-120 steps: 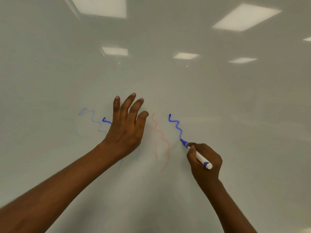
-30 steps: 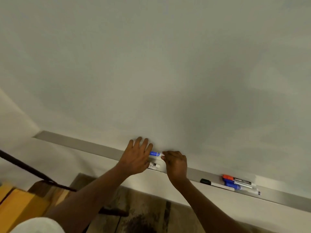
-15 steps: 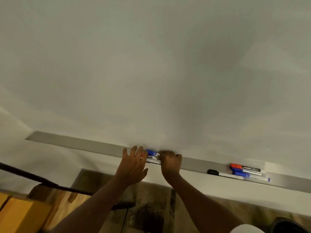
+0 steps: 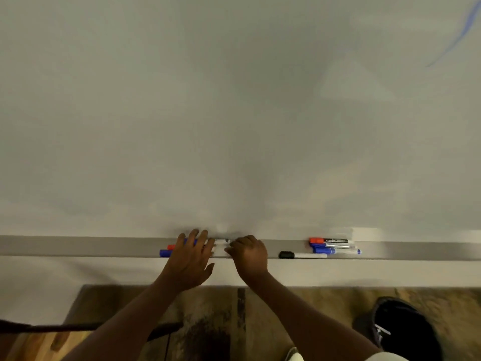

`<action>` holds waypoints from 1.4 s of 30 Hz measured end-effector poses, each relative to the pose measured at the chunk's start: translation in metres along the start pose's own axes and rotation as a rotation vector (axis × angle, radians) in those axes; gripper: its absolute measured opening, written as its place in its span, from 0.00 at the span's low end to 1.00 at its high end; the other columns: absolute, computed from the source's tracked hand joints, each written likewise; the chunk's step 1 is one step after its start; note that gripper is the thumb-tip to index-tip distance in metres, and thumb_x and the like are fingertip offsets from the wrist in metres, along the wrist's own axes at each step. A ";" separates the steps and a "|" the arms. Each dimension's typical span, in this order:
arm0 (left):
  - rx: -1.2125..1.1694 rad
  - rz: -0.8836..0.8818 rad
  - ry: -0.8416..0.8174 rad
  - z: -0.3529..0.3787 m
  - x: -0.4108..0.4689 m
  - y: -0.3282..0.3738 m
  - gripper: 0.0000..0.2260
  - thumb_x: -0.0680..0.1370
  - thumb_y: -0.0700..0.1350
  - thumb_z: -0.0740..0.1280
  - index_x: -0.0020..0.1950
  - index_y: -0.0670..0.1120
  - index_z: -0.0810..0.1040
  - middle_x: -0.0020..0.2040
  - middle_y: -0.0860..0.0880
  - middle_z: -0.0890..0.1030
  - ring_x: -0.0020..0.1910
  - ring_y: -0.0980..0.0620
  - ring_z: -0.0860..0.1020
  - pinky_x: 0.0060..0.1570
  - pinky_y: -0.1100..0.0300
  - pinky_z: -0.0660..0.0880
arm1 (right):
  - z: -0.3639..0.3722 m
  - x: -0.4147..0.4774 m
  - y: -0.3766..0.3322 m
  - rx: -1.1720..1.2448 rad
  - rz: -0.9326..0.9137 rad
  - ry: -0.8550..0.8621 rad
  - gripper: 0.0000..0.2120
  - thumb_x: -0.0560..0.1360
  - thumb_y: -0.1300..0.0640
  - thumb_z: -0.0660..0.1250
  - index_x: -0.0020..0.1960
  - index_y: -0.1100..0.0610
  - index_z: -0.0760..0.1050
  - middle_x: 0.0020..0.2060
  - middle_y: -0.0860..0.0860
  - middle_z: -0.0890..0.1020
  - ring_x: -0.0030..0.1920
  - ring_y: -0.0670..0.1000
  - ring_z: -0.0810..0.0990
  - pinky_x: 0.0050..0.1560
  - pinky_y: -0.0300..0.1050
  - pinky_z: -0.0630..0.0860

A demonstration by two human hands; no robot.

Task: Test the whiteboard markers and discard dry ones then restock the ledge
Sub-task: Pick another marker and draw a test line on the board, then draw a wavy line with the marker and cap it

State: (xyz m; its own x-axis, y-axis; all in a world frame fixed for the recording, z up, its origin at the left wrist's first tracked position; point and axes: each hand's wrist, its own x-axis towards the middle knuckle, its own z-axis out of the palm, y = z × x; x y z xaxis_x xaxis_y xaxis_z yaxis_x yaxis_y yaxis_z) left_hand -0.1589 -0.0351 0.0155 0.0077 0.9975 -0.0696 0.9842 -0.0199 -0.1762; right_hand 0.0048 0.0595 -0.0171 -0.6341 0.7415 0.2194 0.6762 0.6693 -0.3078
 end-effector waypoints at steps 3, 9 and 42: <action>-0.017 0.060 0.002 -0.004 0.016 0.019 0.29 0.67 0.62 0.71 0.60 0.44 0.79 0.61 0.39 0.78 0.57 0.37 0.77 0.51 0.39 0.75 | -0.017 -0.017 0.038 -0.064 0.057 -0.029 0.10 0.67 0.49 0.76 0.33 0.54 0.80 0.31 0.49 0.80 0.43 0.53 0.76 0.35 0.43 0.73; -0.036 0.181 0.033 -0.007 0.047 0.065 0.28 0.69 0.60 0.68 0.62 0.42 0.77 0.60 0.38 0.78 0.54 0.37 0.78 0.50 0.41 0.76 | -0.048 -0.048 0.099 -0.209 0.265 -0.091 0.14 0.66 0.46 0.76 0.46 0.54 0.82 0.45 0.51 0.83 0.54 0.56 0.76 0.50 0.51 0.75; -0.041 0.074 0.334 -0.079 0.115 0.212 0.20 0.59 0.44 0.79 0.48 0.40 0.82 0.43 0.42 0.82 0.37 0.46 0.80 0.37 0.54 0.78 | -0.142 -0.051 0.151 -0.098 -0.003 0.165 0.17 0.58 0.63 0.79 0.44 0.57 0.80 0.39 0.51 0.83 0.53 0.57 0.80 0.47 0.50 0.78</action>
State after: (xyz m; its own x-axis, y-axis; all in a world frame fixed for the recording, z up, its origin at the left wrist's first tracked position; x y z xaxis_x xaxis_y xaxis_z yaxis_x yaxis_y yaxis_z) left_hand 0.0648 0.0807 0.0476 0.1304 0.9606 0.2455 0.9850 -0.0973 -0.1428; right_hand 0.1923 0.1293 0.0573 -0.5713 0.7320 0.3712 0.7131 0.6666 -0.2171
